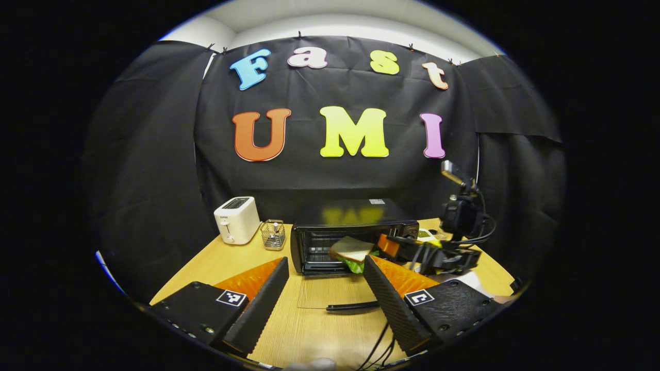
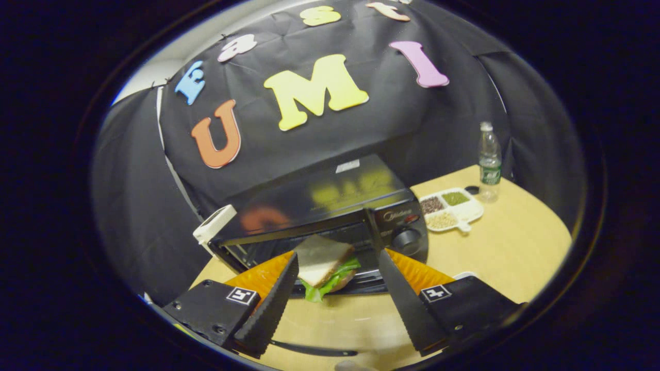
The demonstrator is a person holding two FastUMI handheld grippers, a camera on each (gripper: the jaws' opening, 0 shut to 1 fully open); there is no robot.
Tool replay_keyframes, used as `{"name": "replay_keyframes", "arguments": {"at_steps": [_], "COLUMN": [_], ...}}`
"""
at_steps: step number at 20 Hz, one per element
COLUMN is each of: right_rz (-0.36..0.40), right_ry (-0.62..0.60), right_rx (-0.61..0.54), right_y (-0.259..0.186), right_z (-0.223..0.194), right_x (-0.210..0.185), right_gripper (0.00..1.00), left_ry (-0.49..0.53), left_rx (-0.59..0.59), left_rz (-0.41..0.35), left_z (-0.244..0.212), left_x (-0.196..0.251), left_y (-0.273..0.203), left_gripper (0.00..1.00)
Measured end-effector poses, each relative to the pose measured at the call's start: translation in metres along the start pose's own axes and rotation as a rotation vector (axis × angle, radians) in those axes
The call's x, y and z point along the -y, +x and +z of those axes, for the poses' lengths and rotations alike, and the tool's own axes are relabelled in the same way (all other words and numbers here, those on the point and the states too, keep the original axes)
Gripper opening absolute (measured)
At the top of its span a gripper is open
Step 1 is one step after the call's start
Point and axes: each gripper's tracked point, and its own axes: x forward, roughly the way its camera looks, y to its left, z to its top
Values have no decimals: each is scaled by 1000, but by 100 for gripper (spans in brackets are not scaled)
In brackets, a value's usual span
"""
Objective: Open the electric oven with the left hand, put the food in, and close the electric oven.
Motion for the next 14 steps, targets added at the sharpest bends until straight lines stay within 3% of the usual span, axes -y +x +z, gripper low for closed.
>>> {"name": "replay_keyframes", "arguments": {"at_steps": [3, 4, 5, 6, 7, 8, 14], "right_rz": [-39, -50, -54, -52, -40, -36, -80], "right_ry": [-99, -125, -137, -139, -137, -144, -229], "right_rx": [40, 58, 72, 74, 81, 86, 162], "right_y": [-46, -60, -75, -88, -103, -117, -186], "right_z": [35, 49, 62, 71, 80, 87, 130], "right_x": [27, 37, 42, 47, 49, 54, 103], "right_gripper": [89, 100, 100, 89, 100, 89, 89], "left_ry": [10, 15, 21, 11, 5, 1, 5], "left_rx": [-6, -7, -8, -8, -17, -26, -115], "left_rz": [4, 7, 13, 5, 1, 6, 29], "left_z": [-7, -11, -15, -20, -30, -39, -99], "left_x": [2, 4, 5, 8, 11, 13, 30], "left_y": [3, 5, 7, 11, 15, 19, 47], "left_gripper": [96, 96, 96, 96, 95, 95, 96]}}
